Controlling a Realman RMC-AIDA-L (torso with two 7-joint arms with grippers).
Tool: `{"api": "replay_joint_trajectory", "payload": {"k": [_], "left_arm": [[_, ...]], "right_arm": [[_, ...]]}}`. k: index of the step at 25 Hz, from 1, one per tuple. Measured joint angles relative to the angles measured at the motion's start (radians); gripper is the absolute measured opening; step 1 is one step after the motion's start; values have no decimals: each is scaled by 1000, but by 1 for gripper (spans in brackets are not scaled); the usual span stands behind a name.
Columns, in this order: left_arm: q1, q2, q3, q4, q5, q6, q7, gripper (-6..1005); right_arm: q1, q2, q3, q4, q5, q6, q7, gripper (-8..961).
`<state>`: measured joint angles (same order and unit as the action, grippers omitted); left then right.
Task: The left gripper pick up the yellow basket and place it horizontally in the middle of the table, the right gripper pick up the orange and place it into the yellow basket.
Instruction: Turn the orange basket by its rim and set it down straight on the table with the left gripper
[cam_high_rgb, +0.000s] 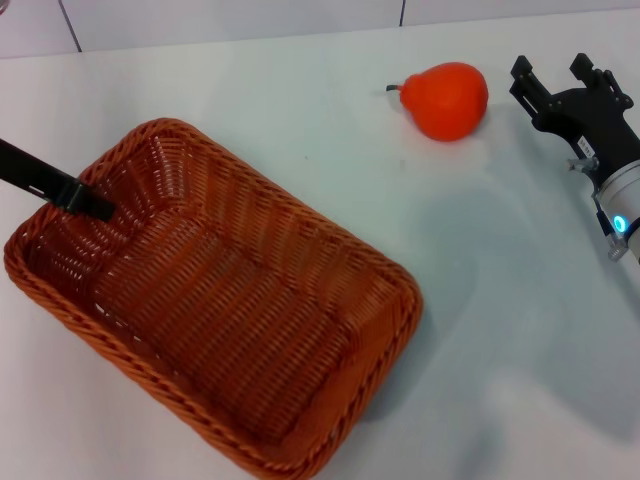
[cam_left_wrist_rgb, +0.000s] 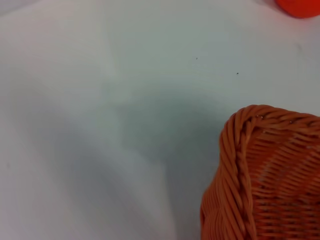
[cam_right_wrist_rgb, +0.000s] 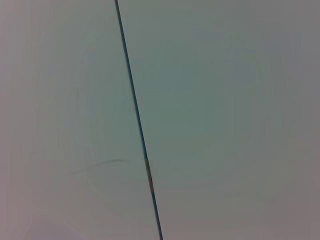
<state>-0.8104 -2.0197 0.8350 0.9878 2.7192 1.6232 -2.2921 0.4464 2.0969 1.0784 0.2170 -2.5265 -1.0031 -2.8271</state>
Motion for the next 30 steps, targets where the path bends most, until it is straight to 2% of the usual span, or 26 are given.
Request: {"api": "replay_joint_trajectory", "payload": {"k": [4, 10, 17, 22, 30], "left_arm": [[-19, 11, -29, -28, -1, 18, -80, 137], [-35, 33, -141, -83, -5, 46, -124, 137], [-25, 32, -222, -89, -18, 75, -138, 137], [-2, 6, -295, -84, -21, 59, -149, 137], [89, -63, -333, 14, -88, 25, -168, 138]], "right_arm": [[0, 0, 0, -2, 0, 0, 0, 847], [0, 0, 0, 0, 0, 0, 0, 846], [0, 0, 0, 1, 0, 0, 0, 846], [0, 1, 0, 0, 0, 0, 0, 846], [0, 2, 1, -3, 0, 1, 0, 846]]}}
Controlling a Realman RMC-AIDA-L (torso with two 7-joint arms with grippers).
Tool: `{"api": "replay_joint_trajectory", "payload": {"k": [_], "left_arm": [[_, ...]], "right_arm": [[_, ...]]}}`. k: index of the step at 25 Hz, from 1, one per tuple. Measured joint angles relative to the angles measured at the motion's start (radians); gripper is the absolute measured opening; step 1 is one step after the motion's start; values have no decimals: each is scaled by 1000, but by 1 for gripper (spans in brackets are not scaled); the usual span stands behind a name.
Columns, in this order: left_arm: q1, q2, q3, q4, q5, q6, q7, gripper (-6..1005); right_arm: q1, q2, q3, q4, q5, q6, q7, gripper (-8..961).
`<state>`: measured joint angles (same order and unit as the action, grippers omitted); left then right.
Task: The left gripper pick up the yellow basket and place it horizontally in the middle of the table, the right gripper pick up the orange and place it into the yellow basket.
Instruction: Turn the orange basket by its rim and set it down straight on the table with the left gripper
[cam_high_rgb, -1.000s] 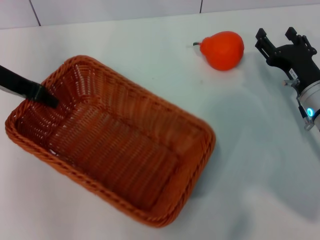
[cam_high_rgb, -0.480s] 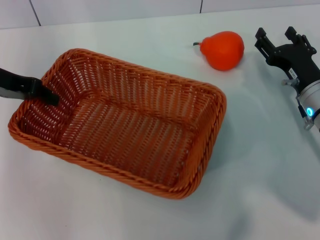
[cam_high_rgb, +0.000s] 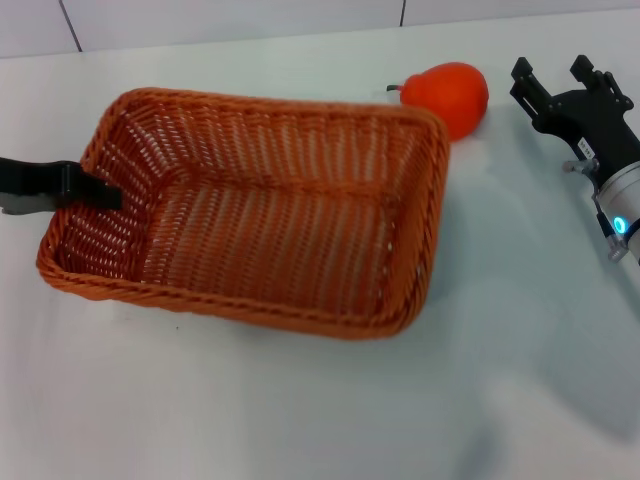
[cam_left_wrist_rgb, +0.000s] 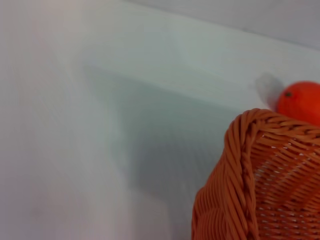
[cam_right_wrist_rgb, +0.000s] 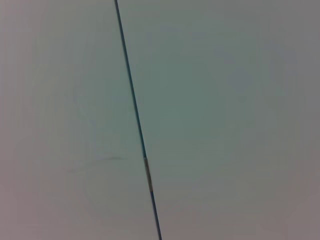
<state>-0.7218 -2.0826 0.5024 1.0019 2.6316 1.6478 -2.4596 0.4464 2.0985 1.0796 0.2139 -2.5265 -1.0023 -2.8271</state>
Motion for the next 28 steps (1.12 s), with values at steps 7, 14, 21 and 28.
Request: {"api": "replay_joint_trajectory", "payload": {"k": [7, 14, 21, 28], "left_arm": [[50, -42, 1, 83, -10, -30, -24, 138], [75, -71, 9, 135, -4, -44, -43, 138], [106, -81, 11, 130, -13, -78, -66, 138], [116, -84, 36, 101, -24, -122, -76, 138]], "right_arm": [[1, -2, 4, 1, 0, 22, 0, 846], [-3, -1, 6, 5, 0, 23, 0, 845], [-4, 0, 7, 1, 0, 24, 0, 845], [-2, 0, 8, 1, 1, 25, 0, 845]]}}
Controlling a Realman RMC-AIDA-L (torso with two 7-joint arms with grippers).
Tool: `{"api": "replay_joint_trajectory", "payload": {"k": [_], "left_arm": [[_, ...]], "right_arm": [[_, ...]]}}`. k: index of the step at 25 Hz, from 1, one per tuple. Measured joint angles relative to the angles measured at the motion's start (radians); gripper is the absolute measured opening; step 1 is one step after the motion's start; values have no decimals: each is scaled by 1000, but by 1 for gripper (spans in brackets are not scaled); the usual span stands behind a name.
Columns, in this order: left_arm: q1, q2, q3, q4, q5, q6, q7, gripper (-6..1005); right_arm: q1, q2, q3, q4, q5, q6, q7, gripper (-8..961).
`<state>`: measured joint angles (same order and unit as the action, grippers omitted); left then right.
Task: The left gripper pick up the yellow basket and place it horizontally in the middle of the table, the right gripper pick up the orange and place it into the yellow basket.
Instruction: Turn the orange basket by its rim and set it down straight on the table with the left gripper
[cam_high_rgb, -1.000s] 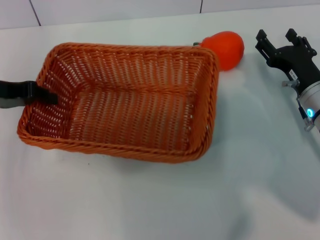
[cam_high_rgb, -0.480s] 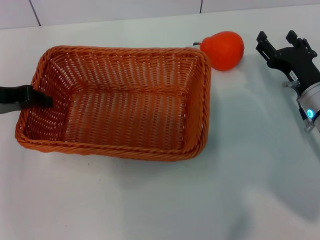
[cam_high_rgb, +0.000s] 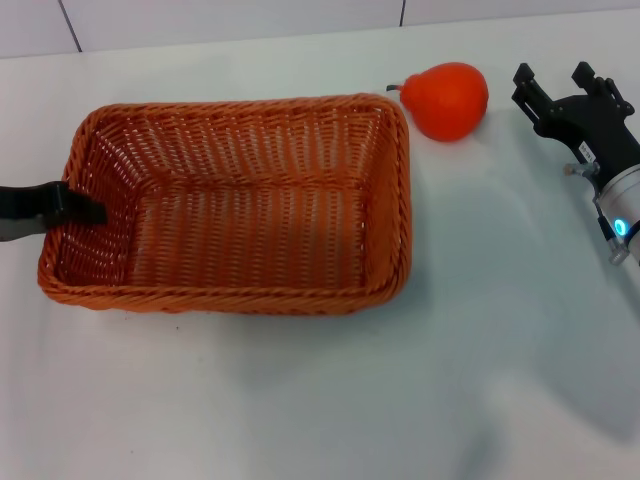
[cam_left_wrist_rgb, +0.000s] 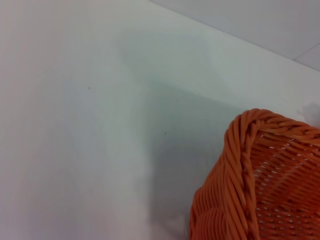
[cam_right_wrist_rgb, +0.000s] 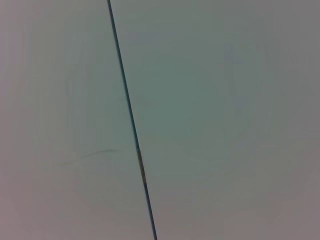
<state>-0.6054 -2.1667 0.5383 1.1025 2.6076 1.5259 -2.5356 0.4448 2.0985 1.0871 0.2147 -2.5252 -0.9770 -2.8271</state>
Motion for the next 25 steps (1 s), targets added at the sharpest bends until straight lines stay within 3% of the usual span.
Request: {"api": "replay_joint_trajectory", "payload": {"k": [25], "left_arm": [[12, 4, 67, 2, 8, -110, -51, 138]], "right_arm": [[-8, 2, -4, 4, 0, 0, 0, 844]]}}
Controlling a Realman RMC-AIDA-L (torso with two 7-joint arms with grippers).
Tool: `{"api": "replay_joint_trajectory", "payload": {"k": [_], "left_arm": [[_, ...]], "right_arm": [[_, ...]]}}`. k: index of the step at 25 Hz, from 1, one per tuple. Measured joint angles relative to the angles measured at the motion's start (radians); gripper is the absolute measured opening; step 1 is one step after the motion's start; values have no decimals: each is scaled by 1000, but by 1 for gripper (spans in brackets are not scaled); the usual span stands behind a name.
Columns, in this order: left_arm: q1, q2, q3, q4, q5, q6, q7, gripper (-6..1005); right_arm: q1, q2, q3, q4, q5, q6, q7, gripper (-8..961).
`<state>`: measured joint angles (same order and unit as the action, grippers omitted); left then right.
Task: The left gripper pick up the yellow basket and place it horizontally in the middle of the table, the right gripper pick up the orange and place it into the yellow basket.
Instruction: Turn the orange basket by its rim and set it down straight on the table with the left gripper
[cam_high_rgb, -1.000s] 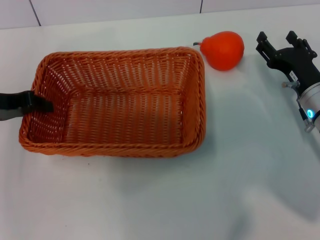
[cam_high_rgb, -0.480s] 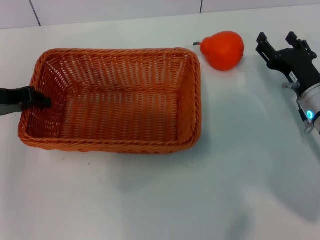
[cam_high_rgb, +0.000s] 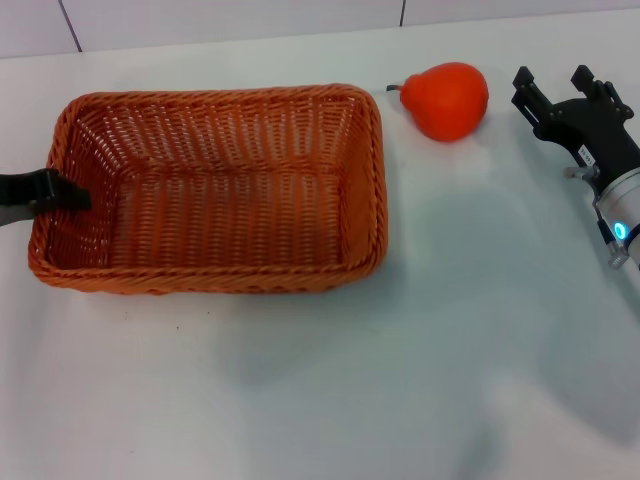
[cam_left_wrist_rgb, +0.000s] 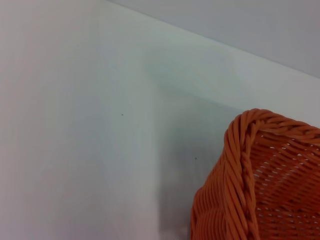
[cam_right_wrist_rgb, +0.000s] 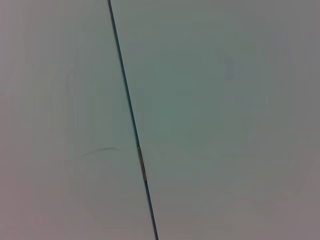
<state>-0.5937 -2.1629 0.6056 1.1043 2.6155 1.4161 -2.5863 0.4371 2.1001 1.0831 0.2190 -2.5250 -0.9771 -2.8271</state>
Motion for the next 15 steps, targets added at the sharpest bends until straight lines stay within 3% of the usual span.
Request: {"api": "replay_joint_trajectory", "payload": {"k": [15], "left_arm": [[2, 0, 26, -3, 0, -15, -2, 140]], "right_arm": [[0, 0, 0, -6, 0, 0, 0, 845]]}}
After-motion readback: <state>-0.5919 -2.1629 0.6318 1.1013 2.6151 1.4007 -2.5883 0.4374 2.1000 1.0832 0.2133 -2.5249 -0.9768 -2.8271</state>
